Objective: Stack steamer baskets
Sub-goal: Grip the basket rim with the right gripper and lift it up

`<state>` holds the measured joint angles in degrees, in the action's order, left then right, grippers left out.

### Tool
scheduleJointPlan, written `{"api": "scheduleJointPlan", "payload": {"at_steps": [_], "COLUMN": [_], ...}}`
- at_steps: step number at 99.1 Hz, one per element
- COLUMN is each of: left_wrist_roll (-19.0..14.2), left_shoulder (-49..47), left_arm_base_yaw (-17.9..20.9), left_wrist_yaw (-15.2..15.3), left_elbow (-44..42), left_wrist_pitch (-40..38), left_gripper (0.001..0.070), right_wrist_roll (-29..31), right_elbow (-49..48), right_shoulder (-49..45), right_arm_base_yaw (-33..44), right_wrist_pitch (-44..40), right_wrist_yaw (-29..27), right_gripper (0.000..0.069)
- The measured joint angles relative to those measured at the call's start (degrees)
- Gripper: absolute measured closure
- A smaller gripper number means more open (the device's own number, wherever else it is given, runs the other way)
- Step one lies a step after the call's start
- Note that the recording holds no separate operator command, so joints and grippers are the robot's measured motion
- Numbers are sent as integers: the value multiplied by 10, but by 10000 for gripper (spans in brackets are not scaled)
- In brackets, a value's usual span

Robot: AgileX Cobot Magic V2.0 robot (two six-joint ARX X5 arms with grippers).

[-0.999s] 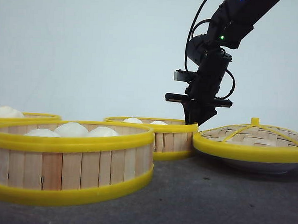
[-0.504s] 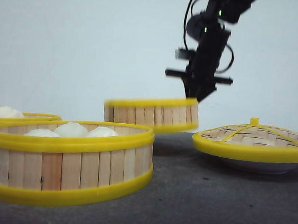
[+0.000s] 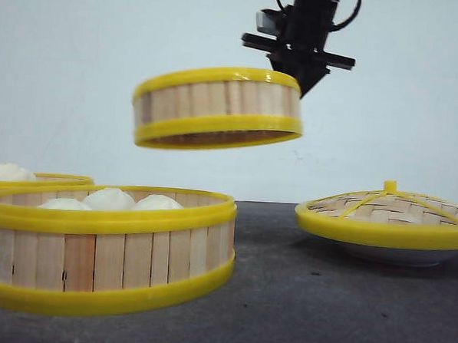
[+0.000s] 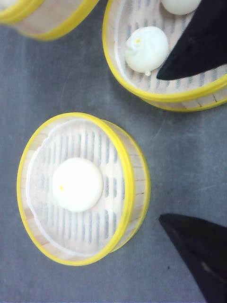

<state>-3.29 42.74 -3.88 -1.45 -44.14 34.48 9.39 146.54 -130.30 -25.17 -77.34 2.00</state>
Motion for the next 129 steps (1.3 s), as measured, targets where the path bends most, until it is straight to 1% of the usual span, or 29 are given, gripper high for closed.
{"api": "scheduleJointPlan", "payload": {"at_steps": [22, 35, 44, 49, 59, 67, 72, 80, 90, 98, 109, 129], "left_wrist_roll": [3, 4, 4, 4, 4, 4, 4, 5, 5, 6, 6, 6], "left_shoulder": [0, 0, 0, 0, 0, 0, 0, 0, 0, 0, 0, 0], "left_arm_base_yaw": [0, 0, 0, 0, 0, 0, 0, 0, 0, 0, 0, 0], "left_wrist_yaw": [0, 0, 0, 0, 0, 0, 0, 0, 0, 0, 0, 0], "left_elbow": [0, 0, 0, 0, 0, 0, 0, 0, 0, 0, 0, 0], "left_wrist_pitch": [0, 0, 0, 0, 0, 0, 0, 0, 0, 0, 0, 0], "left_gripper": [160, 160, 160, 160, 160, 160, 160, 160, 160, 160, 160, 160], "right_wrist_roll": [2, 5, 5, 5, 6, 6, 5, 5, 6, 6, 7, 12], "right_elbow": [-4, -47, -106, -148, -249, -345, -415, -503, -571, -601, -633, -648], "right_shoulder": [20, 76, 140, 183, 264, 319, 351, 384, 403, 404, 403, 400], "right_arm_base_yaw": [-41, -58, -65, -66, -66, -64, -63, -64, -67, -71, -80, -104], "right_wrist_pitch": [-1, -1, -1, -1, -1, 10, 39, 100, 158, 191, 250, 353], "right_wrist_yaw": [3, 1, -8, -25, -63, -68, -63, -38, -1, 17, 24, 31], "right_gripper": [664, 664, 664, 664, 664, 664, 664, 664, 664, 664, 664, 664]}}
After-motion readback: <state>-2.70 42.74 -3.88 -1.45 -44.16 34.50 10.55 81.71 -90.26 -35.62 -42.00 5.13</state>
